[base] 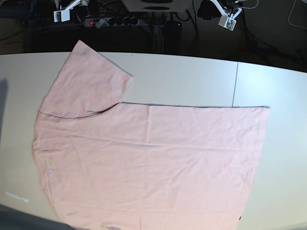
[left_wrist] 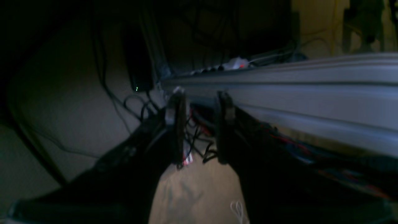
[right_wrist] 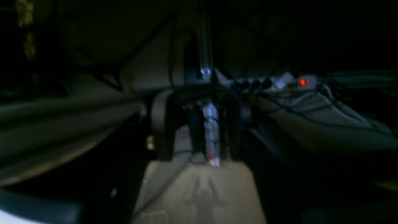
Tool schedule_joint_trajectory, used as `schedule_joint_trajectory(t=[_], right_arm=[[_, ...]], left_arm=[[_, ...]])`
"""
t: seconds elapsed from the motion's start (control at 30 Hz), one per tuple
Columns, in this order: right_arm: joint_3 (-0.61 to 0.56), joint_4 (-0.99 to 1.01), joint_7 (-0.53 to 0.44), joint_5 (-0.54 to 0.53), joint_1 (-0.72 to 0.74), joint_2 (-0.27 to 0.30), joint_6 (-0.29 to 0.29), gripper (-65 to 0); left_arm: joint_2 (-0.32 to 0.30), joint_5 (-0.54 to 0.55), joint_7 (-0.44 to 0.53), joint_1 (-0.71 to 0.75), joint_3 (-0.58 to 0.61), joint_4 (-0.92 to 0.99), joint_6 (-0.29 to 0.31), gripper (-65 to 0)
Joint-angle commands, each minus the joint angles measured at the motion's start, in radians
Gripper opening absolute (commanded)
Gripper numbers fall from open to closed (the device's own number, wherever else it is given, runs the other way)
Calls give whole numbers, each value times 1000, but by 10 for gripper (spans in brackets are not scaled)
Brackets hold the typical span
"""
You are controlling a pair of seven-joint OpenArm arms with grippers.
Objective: Fold the T-shirt properly
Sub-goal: 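Move the right gripper down toward the pink T-shirt's sleeve corner, then grasp the shirt's sleeve corner with the right gripper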
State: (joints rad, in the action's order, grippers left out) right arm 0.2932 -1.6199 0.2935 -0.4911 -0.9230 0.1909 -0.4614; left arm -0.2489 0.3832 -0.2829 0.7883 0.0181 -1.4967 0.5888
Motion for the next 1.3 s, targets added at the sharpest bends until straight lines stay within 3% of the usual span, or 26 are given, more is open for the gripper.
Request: schedule_joint_trajectory(t=[0.0,0.13,0.3,0.5,0.87,1.27], right_arm=[[23,-52,-3,-26,-32,9,-17,-365],[82,-193,4,-113,-70,23,-18,-272],[173,-323,66,-206,-66,28,-18,-272],[264,-352,102,-237,-8,33,-18,-272],[270,-106,169,-293,193,116,-25,-245],[208,89,260,-423,333,119,-78,-245]], left_arm=[[-4,9,8,26,-10,-47,18,-454],[-3,9,-2,65,-26,-171,19,-454],[-4,10,-35,80,-26,-264,19,-453],[-4,10,-59,79,-26,-277,19,-453],[-30,10,-76,79,-26,-277,18,-453],[-47,24,-97,79,-26,-277,18,-453]])
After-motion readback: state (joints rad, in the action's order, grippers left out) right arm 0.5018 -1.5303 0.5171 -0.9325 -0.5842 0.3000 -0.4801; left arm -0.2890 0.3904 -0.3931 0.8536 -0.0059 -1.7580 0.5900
